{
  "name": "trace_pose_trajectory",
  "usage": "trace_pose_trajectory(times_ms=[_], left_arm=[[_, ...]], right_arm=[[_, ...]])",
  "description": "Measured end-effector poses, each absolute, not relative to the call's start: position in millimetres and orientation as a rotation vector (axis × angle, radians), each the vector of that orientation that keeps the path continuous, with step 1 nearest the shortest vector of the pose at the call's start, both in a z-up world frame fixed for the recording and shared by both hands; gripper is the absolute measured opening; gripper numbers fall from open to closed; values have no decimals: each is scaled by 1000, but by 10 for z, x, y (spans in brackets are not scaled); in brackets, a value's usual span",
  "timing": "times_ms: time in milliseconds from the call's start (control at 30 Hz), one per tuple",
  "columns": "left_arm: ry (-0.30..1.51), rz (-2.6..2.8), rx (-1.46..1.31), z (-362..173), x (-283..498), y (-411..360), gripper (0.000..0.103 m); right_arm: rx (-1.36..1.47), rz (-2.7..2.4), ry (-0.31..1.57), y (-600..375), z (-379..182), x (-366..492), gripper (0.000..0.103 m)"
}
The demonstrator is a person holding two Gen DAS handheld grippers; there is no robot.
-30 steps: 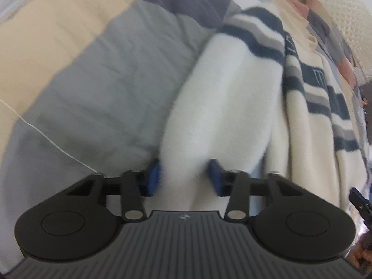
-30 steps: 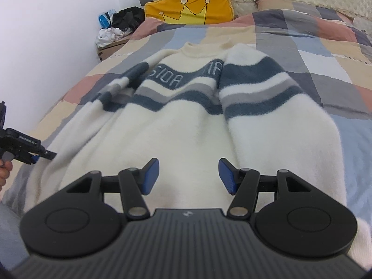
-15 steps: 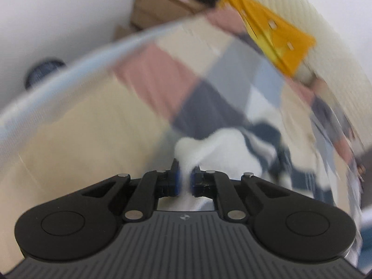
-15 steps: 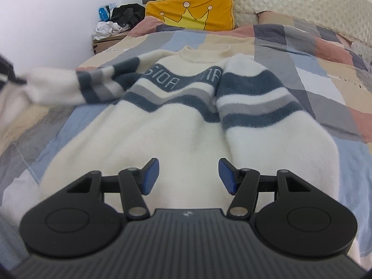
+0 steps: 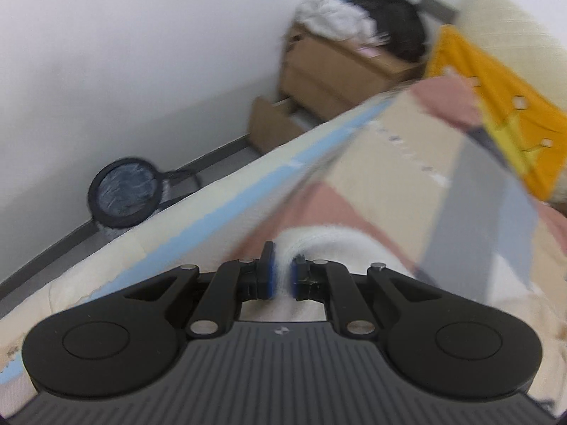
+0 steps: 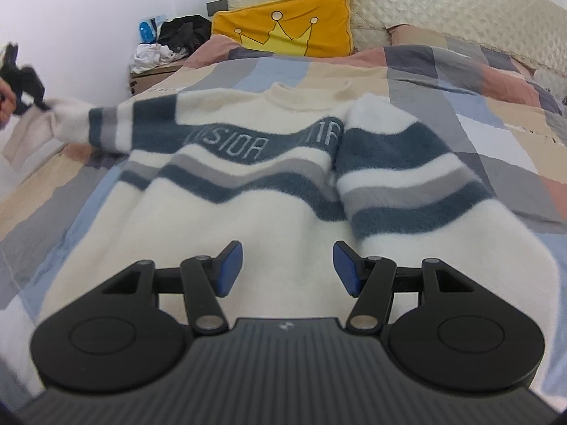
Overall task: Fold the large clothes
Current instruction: 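Pull the sleeve outward with the left tool to spread it flat, then open the left tool and move it to the sweater hem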
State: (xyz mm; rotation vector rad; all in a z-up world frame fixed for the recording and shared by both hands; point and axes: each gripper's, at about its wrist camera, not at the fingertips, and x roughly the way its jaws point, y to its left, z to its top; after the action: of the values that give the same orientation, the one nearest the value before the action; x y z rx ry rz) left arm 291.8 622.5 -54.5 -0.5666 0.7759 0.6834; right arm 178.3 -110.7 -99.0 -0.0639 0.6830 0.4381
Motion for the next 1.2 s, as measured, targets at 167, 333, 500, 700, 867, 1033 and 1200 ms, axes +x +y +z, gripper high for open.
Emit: trace_pose_trajectory(times_ms=[167, 333, 500, 700, 867, 1033, 1200], left_arm=[[829, 732, -599, -1067, 2993, 6537, 10], [828, 730, -637, -1307, 3022, 6585, 11], [785, 723, -717, -1230, 2888, 6546, 21], [767, 768, -655, -873, 2642, 6284, 58], [752, 687, -632, -466, 2423, 5853, 60], [746, 543, -625, -160, 2136, 5285, 60], [743, 369, -577, -17, 1846, 4556, 60]], right_arm=[[-47, 433, 725, -1083, -1112, 1976, 59], [-32, 434, 776, -1072, -1224, 2080, 59], [-24, 435, 771, -1097, -1215, 2093, 59], [15, 459, 781, -1160, -1200, 2064, 59], [10, 465, 774, -1196, -1182, 2011, 59], [53, 473, 774, -1294, -1131, 1963, 59], [56, 475, 759, -1400, -1067, 1855, 59]])
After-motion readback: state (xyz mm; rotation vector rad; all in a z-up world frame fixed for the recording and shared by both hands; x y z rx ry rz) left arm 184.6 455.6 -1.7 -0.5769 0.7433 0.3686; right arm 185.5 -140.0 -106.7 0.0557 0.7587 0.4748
